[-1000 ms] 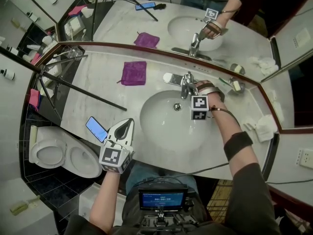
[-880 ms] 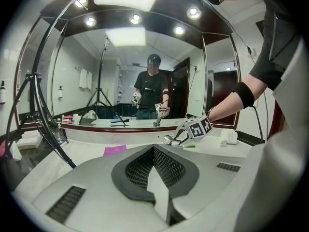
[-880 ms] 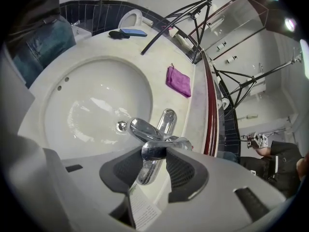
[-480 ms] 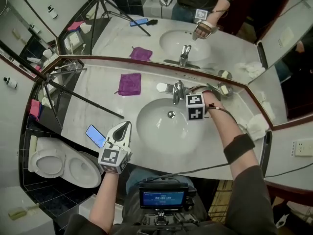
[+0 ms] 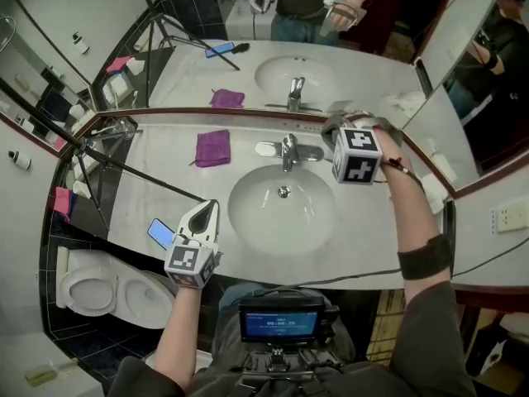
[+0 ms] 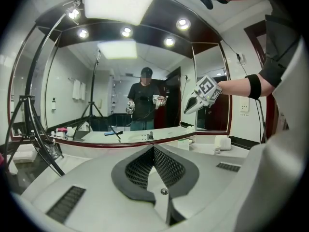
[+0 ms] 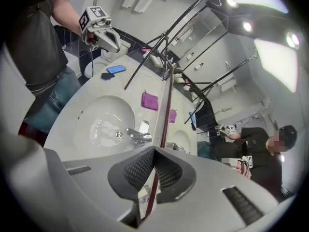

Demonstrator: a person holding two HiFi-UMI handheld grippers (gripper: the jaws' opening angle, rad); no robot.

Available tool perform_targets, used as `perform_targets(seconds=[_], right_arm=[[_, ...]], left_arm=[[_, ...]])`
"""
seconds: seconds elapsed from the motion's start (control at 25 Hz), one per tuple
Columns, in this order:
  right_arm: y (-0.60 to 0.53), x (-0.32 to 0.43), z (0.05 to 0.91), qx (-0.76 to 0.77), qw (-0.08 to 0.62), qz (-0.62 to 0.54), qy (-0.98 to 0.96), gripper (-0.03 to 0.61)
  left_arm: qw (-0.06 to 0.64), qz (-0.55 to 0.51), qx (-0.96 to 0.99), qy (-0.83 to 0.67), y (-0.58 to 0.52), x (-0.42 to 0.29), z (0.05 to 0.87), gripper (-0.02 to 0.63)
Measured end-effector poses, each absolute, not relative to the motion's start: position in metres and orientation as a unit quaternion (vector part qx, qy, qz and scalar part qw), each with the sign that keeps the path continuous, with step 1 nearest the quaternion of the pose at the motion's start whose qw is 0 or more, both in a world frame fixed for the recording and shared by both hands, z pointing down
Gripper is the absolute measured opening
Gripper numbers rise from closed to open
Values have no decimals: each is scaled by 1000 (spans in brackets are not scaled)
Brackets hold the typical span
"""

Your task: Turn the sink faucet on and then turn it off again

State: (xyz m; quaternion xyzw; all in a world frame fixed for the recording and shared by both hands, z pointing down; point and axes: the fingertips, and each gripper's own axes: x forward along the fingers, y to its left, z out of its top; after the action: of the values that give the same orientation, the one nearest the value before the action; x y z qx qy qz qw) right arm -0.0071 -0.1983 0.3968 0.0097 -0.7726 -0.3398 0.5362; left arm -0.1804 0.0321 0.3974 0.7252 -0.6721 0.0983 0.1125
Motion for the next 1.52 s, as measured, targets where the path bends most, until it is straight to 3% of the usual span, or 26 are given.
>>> perform_targets(seconds=[0.52, 0.76, 1.04, 1.52], right_arm=[[-194, 73, 242, 158, 457, -374, -791, 17], [-198, 119, 218, 225, 428, -353, -801, 17], [-218, 181, 185, 349, 324, -285, -832, 17], [-228, 226, 191, 397, 306, -237, -832, 17]], left_arm=[[96, 100, 739, -659, 28, -174, 384, 0], [92, 100, 737, -663, 27, -178, 380, 0], [92, 102, 731, -669, 29, -183, 382, 0], [85, 108, 732, -667, 28, -179, 382, 0]])
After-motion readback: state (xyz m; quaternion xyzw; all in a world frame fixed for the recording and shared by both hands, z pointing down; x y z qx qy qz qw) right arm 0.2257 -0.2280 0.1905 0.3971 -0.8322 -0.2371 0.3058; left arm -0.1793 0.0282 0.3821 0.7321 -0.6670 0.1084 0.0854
